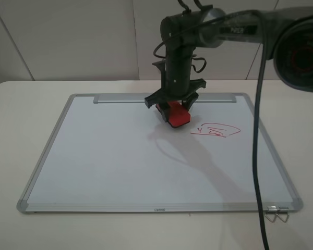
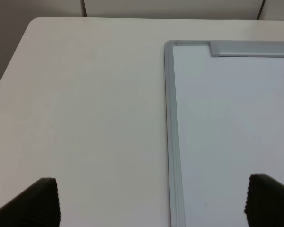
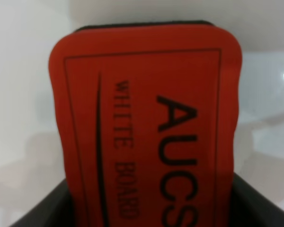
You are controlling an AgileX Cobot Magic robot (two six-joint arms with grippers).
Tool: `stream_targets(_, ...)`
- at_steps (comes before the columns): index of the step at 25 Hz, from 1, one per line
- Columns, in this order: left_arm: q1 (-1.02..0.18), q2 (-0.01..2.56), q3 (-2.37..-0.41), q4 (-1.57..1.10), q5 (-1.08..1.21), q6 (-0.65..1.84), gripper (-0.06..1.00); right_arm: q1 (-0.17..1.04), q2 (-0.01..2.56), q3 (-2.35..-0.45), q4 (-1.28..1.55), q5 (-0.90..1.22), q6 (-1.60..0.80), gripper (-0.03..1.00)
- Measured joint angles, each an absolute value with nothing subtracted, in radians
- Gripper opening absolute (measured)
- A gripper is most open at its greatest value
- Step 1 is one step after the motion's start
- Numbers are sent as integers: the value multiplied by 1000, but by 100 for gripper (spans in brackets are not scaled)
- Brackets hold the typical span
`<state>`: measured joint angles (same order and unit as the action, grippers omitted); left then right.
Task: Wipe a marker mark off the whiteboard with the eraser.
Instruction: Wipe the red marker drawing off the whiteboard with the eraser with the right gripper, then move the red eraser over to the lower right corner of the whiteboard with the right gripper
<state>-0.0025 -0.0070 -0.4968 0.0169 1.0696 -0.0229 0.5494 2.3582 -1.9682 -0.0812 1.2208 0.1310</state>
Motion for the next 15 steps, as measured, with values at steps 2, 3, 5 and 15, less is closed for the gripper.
stream_targets(2, -2, -7, -497, 17, 1070, -23, 78, 565, 2309, -1970, -65, 1220, 134, 50)
stream_targets(3, -2, -7, -497, 17, 1070, -23, 78, 571, 2288, -1970, -62, 1219, 143, 50)
stream_targets(5, -2, -7, -497, 17, 1070, -23, 78, 575, 2261, -1949, -63, 1216, 165, 50)
stream_targets(15, -2, -7, -497, 17, 1070, -23, 78, 534, 1991, -1419, -122, 1088, 358, 50)
